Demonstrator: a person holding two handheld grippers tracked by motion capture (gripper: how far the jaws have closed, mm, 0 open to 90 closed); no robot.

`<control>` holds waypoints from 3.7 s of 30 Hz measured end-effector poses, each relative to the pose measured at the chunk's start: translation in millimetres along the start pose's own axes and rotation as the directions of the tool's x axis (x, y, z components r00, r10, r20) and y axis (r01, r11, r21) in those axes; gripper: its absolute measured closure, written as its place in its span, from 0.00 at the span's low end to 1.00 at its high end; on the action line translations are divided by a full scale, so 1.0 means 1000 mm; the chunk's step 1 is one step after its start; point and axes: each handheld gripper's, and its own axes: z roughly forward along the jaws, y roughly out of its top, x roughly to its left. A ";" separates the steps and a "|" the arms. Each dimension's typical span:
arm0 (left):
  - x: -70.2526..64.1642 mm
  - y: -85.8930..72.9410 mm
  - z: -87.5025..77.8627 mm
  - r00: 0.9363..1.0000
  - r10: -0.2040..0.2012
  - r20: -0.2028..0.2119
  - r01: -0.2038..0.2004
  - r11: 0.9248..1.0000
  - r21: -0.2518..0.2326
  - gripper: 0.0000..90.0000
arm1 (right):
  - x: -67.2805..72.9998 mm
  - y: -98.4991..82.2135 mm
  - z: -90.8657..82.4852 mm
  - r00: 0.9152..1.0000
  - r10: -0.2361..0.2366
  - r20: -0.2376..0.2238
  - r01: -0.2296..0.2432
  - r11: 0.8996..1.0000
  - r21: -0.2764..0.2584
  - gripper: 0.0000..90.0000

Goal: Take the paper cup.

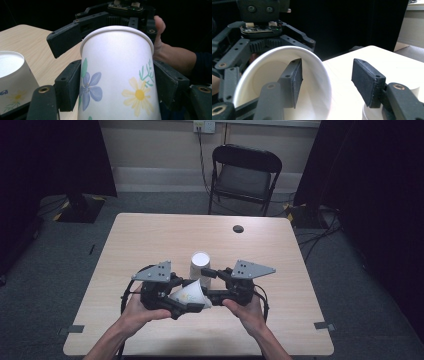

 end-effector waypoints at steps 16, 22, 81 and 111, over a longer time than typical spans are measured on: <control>0.001 -0.001 0.002 1.000 0.012 -0.003 -0.012 0.999 0.032 0.33 | 0.004 -0.001 0.005 1.000 -0.018 -0.012 0.018 0.999 0.031 0.45; 0.003 -0.003 0.002 1.000 0.015 -0.002 -0.015 0.999 0.032 0.35 | 0.005 0.000 0.005 1.000 -0.015 -0.013 0.016 0.999 0.040 0.40; 0.007 0.007 -0.039 0.996 0.008 -0.093 -0.019 0.993 -0.120 0.34 | -0.005 -0.008 -0.012 0.999 0.022 0.050 -0.024 0.999 0.033 0.36; 0.006 0.004 -0.030 0.996 0.004 -0.090 -0.013 0.996 -0.092 0.30 | -0.008 -0.004 -0.019 0.997 0.038 0.061 -0.038 0.999 -0.012 0.39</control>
